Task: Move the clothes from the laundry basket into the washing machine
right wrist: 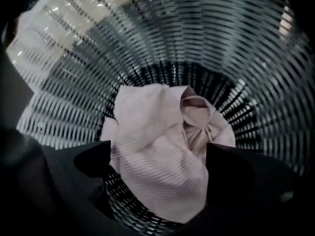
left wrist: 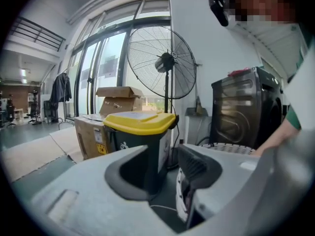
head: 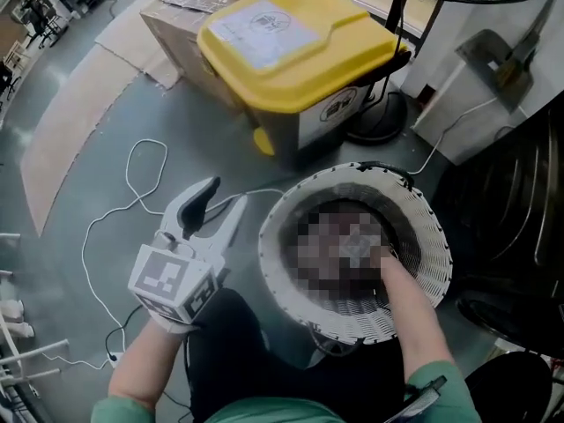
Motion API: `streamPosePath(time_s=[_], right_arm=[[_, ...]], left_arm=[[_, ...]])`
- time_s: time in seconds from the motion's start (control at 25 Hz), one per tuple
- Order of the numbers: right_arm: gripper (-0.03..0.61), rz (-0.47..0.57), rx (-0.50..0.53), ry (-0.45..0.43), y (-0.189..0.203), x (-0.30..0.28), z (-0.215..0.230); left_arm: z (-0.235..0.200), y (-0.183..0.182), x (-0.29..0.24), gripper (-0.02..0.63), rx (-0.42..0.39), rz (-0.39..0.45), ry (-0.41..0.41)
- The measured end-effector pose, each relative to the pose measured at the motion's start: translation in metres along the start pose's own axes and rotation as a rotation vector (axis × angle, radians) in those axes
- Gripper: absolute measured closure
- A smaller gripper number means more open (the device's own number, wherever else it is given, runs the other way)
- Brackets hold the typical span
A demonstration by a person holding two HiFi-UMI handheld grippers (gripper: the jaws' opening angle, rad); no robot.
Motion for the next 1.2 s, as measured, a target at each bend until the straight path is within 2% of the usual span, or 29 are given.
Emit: streamPosePath(time_s=[0.08, 0.16, 0.36, 0.48, 0.6, 0.64, 0.72, 0.8, 0.88, 1.04, 1.2], right_arm=[[-0.006, -0.087, 0.032, 0.045, 0.005, -0.028, 0.01], [-0.006, -0.127, 0.082, 0.082, 0.003, -0.055, 0.014], [-0.006, -0.152, 0.157, 0.104, -0.006, -0.101, 0.014], [-0.005, -0.167, 0.162, 0.099, -0.008, -0.117, 0.015], [-0.002, -0.16, 0.161, 0.13, -0.007, -0.12, 0.02], [0.019, -0.157, 0.163, 0.149, -0.006, -0.119, 0.021], [0.129, -0.151, 0.171, 0.176, -0.006, -0.117, 0.019], [0.183, -0.162, 0.197, 0.165, -0.007, -0.113, 0.014], [0.397, -0.185, 0.244, 0.142, -0.008, -0.108, 0.006], [0.466, -0.215, 0.305, 0.169, -0.007, -0.1, -0.006], [0.485, -0.191, 0.331, 0.248, -0.002, -0.07, -0.016]], left_arm=[[-0.002, 0.003, -0.003, 0.423, -0.019, 0.008, -0.002], [-0.002, 0.008, -0.006, 0.423, -0.026, 0.001, -0.02], [0.009, 0.025, -0.014, 0.423, -0.026, -0.031, -0.019], [0.012, 0.032, -0.014, 0.423, -0.052, -0.044, -0.023], [0.012, 0.035, -0.009, 0.423, -0.072, -0.028, -0.03], [0.011, 0.035, -0.007, 0.423, -0.063, -0.026, -0.04], [0.011, 0.036, -0.004, 0.425, -0.038, -0.03, -0.061], [0.014, 0.035, -0.002, 0.43, -0.037, -0.026, -0.064], [0.017, 0.034, -0.001, 0.431, -0.053, -0.014, -0.055], [0.025, 0.027, 0.005, 0.434, -0.076, 0.018, -0.035], [0.026, 0.014, 0.023, 0.439, -0.06, 0.026, -0.034]])
Point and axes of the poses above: the fingertips, and each gripper's own axes: x backward along the fingers, z to its right, y out of its underside, the point moved 8 cm from there along x, backward along the fingers, and after that the axes turned 12 degrees about -z, right-handed, at the moved point
